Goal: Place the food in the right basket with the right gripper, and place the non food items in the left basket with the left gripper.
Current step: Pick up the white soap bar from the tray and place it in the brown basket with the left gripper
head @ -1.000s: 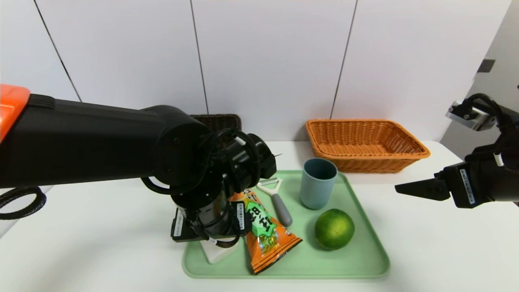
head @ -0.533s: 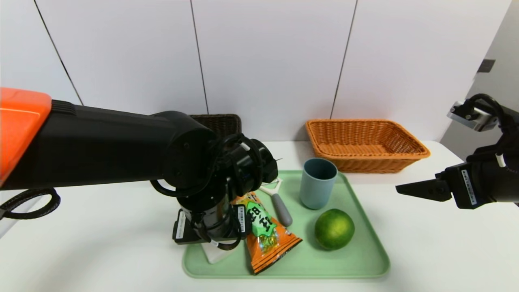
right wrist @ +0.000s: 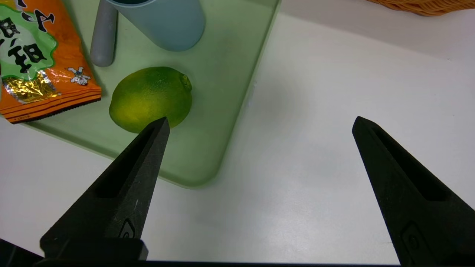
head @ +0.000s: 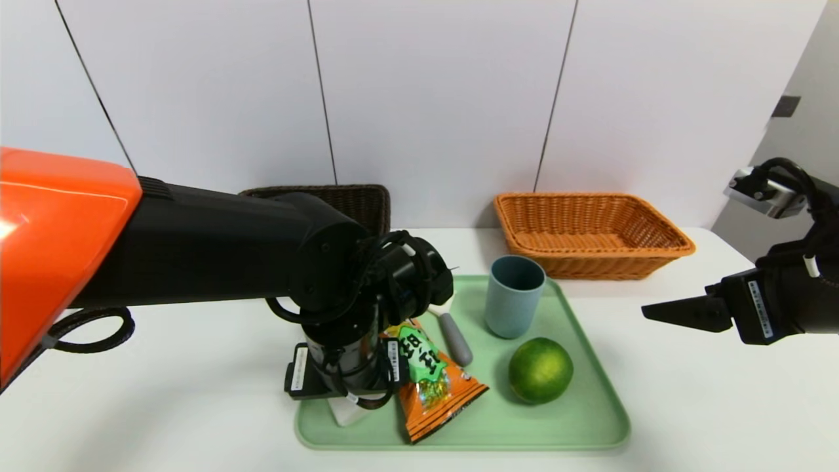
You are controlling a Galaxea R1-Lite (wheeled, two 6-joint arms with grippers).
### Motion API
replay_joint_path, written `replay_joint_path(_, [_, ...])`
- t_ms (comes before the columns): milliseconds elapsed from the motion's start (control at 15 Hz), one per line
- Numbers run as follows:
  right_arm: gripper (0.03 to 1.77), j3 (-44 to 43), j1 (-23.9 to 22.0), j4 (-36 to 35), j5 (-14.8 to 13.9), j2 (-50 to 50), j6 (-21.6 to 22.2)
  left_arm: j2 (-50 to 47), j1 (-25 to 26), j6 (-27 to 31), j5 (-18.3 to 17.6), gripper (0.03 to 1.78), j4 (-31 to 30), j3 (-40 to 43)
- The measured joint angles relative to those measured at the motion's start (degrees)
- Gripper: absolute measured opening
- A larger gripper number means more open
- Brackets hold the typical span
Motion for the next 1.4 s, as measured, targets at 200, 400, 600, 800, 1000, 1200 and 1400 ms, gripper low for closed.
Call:
replay_joint_path(200, [1.7, 0.24, 0.0, -0.02, -0.02, -0.09, 0.0, 0.34, 0.67, -0.52, -0.09, 1.69, -0.09, -0.3])
replay_joint_path(400, [1.7, 0.27, 0.22, -0.02, 0.0, -0.13, 0.0, 0.59, 1.24, -2.15, -0.04, 1.69, -0.33, -0.38])
replay_joint_path(600, [1.7, 0.3, 0.28, -0.05, -0.02, -0.15, 0.02, 1.0, 1.85, -2.65, -0.09, 1.69, -0.39, -0.55])
replay_joint_path(800, [1.7, 0.57, 0.48, -0.02, -0.05, -0.15, 0.0, 1.35, 2.07, -2.67, -0.2, 1.69, -0.48, -0.77])
replay_joint_path(1000, [1.7, 0.63, 0.52, -0.02, -0.05, -0.15, 0.05, 1.5, 2.18, -2.67, -0.22, 1.58, -0.37, -0.77])
replay_joint_path(1200, [1.7, 0.74, 0.52, -0.02, -0.07, -0.15, 0.05, 1.94, 2.21, -2.67, 0.05, 1.11, -0.39, -0.68])
replay_joint_path(1400, [1.7, 0.72, 0.52, 0.0, -0.07, -0.15, 0.05, 1.91, 2.21, -2.6, 0.07, 0.98, -0.23, -0.68])
